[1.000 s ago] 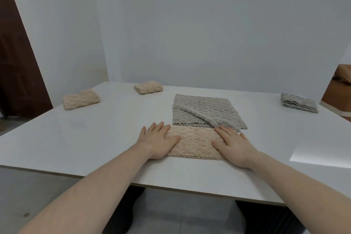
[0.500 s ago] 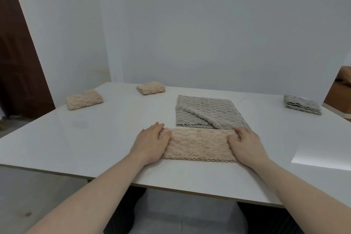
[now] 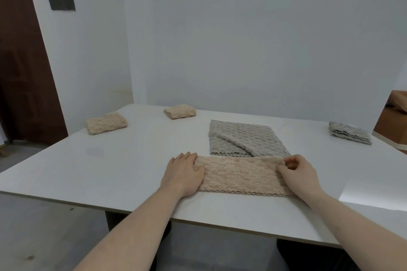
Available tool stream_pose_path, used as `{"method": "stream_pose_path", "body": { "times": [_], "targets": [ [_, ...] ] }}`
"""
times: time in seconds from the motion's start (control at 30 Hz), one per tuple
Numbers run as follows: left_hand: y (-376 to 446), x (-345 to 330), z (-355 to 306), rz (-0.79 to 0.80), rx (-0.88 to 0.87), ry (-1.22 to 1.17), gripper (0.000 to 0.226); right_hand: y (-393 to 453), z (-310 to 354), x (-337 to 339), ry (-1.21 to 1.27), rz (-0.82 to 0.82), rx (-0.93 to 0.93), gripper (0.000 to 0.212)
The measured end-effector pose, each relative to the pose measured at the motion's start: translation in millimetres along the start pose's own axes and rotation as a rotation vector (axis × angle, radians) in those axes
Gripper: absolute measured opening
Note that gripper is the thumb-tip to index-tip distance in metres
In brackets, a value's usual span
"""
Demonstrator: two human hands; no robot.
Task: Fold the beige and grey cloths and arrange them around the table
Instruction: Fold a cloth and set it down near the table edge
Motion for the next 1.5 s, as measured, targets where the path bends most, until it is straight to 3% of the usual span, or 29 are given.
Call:
{"method": "stream_pose_path", "body": {
  "times": [0.2,0.37,0.57,0.8,0.97,1.03,1.13,1.37,1.5],
  "targets": [
    [-8,10,-1,-0.094,-0.012,-0.159,0.057,4,36,8,0.14,0.028,-0.005,0.016],
    [-9,12,2,-0.145,-0.018,-0.274,0.052,7,79,0,0.19,0.182,-0.051,0.017],
    [-8,13,2,-0.158,-0.042,-0.324,0.045,2,123,-21,0.243,0.226,0.026,0.021],
    [-1,16,11,-0.231,-0.028,-0.622,0.013,-18,146,-70,0.303,0.302,0.057,0.027],
    [-6,20,9,-0.188,-0.009,-0.688,0.043,-40,141,-94,0.46,0.457,0.013,0.027],
    [-9,20,5,-0.147,-0.019,-0.678,0.059,-41,130,-88,0.401,0.371,0.108,0.018],
    [-9,20,4,-0.127,0.008,-0.649,0.063,-39,100,-75,0.099,0.169,0.342,0.013],
    [-5,16,13,-0.164,0.05,-0.673,0.035,-42,53,-76,0.114,0.242,0.288,0.026],
    [-4,16,15,-0.166,0.062,-0.664,0.04,-46,58,-80,0.002,0.256,0.394,0.039]
  ]
}}
Point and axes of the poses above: each hand's wrist, its own y-axis towards the middle knuckle, its own x-axis out of the back of the hand, z = x × y, the point moved 5 cm from there along y, towards the middle knuckle, and after that the axes turned 2 degrees about -y, right-handed, at the moved point
